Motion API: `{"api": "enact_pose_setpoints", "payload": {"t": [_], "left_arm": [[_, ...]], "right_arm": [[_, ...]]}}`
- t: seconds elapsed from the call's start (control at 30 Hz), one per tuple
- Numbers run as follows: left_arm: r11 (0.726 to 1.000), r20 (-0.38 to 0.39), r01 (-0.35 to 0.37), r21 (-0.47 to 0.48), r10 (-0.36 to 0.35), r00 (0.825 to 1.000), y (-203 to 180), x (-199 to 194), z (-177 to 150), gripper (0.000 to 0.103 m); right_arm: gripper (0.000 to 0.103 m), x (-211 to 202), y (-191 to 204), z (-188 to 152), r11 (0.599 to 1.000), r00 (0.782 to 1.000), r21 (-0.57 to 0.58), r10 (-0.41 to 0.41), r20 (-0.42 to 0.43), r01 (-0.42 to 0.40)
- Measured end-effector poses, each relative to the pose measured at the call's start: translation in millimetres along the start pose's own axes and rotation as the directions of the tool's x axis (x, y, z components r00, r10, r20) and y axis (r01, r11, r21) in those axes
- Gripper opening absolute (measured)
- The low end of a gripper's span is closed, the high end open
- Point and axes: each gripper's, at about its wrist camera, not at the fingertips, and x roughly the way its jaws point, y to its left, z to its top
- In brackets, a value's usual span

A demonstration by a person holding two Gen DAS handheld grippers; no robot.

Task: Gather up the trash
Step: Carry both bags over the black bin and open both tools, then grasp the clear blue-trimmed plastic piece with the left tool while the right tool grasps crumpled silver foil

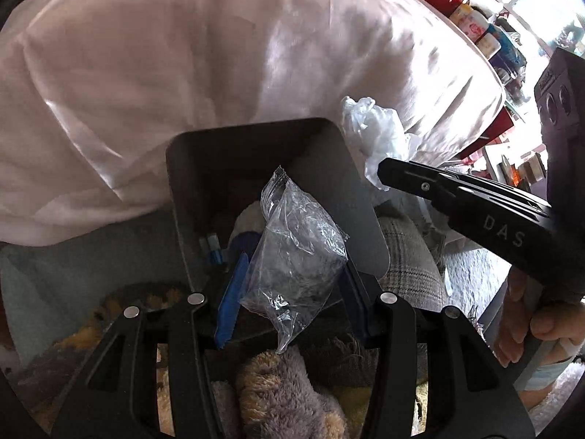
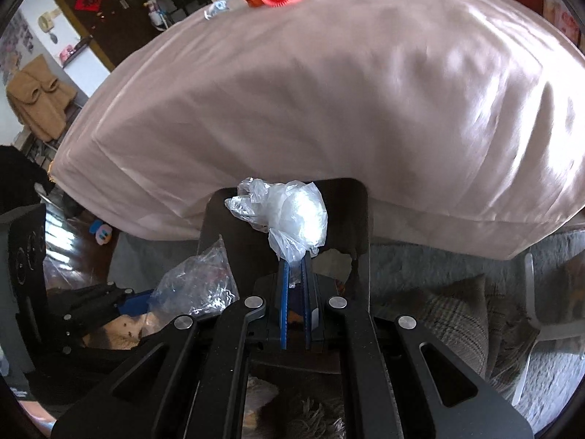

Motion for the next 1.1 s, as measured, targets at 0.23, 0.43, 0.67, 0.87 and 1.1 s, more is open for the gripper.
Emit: {"api": "enact_pose_setpoints", "payload": {"t": [0.23,0.43,0.67,0.87,1.1], "left_arm": [[1.000,-0.025,0.005,-0.003,-0.005,1.000,4,4,0,0.050],[1.000,-0.017,-0.015,-0.003,0.015,1.000,5,1,1,0.067],[0.999,0.008,-0.039,-0.002,0.039,0.999,10,-7,0,0.082],[0.998,0.024,-0.055,-0.001,0.055,0.998,9,-17,0,0.095],[0.998,0.076,-0.070,0.007,0.069,0.995,8,-48,5,0.095]], "right_arm": [[0.011,13,4,4,1.000,0.999,0.010,0.009,-0.033,-0.008],[0.013,14,-2,6,1.000,0.999,0.028,-0.009,-0.037,0.011],[0.064,2,-7,10,0.999,1.000,0.040,-0.028,-0.001,0.028],[0.099,-19,-11,17,0.994,0.992,0.025,-0.108,0.063,0.106],[0.099,-40,-10,31,0.994,0.988,0.016,-0.109,0.112,0.108]]}}
